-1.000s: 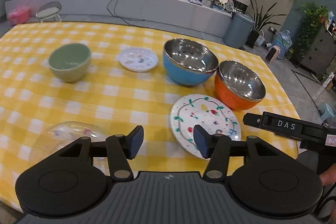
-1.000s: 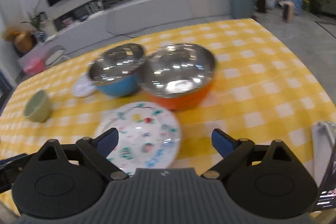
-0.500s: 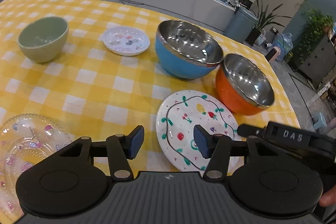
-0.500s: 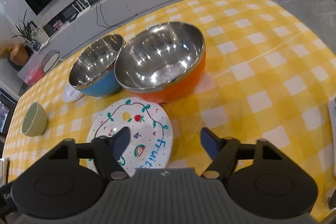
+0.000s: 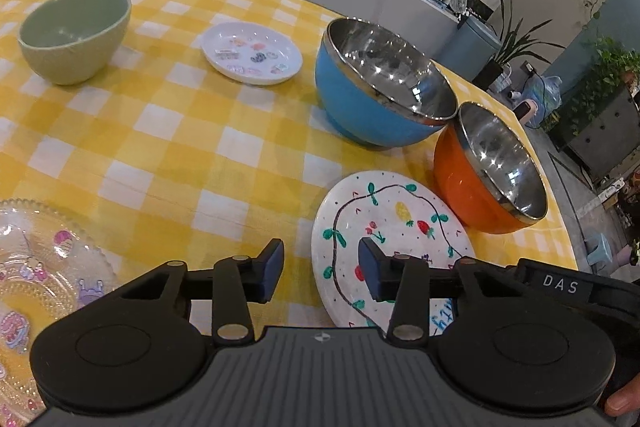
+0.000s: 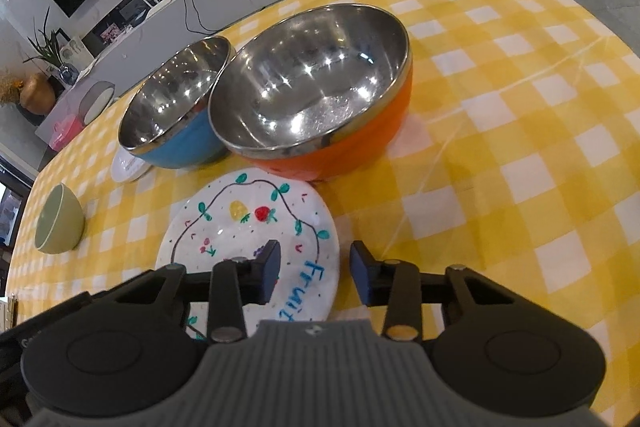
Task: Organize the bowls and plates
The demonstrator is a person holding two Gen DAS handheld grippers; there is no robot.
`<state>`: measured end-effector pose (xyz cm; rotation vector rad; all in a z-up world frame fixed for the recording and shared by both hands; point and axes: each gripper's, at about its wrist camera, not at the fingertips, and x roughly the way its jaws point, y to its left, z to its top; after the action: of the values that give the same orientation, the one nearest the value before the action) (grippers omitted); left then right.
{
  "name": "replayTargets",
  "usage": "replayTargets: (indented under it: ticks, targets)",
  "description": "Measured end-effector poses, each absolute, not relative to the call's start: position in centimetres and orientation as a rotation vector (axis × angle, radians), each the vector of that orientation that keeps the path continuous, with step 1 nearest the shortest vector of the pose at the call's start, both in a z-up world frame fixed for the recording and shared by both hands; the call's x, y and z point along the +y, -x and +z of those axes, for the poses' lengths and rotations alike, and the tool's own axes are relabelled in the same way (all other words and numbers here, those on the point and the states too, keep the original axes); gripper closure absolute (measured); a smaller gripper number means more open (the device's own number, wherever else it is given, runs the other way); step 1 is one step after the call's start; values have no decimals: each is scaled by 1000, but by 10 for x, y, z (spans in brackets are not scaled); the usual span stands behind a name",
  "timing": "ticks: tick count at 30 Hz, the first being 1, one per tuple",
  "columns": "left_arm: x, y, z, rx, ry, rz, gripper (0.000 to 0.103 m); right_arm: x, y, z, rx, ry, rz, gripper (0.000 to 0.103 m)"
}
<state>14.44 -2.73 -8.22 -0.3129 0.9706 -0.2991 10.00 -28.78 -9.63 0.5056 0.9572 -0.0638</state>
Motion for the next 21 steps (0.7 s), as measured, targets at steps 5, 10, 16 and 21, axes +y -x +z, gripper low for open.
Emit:
replayTargets:
  ticks: [5, 10, 16, 21]
  targets:
    - [-30, -145, -86, 965, 307, -308, 65, -286, -102, -97, 954, -486, -60, 78]
    - [-32, -145, -86, 962, 299, -324, 69, -286, -102, -97, 953, -485, -59, 78]
    - [-37, -144, -87, 953, 279, -326, 79, -284, -102, -98, 952, -478, -68, 82]
    - [-40, -142, -86, 941, 224, -322, 84, -285, -102, -99, 953, -478, -82, 89]
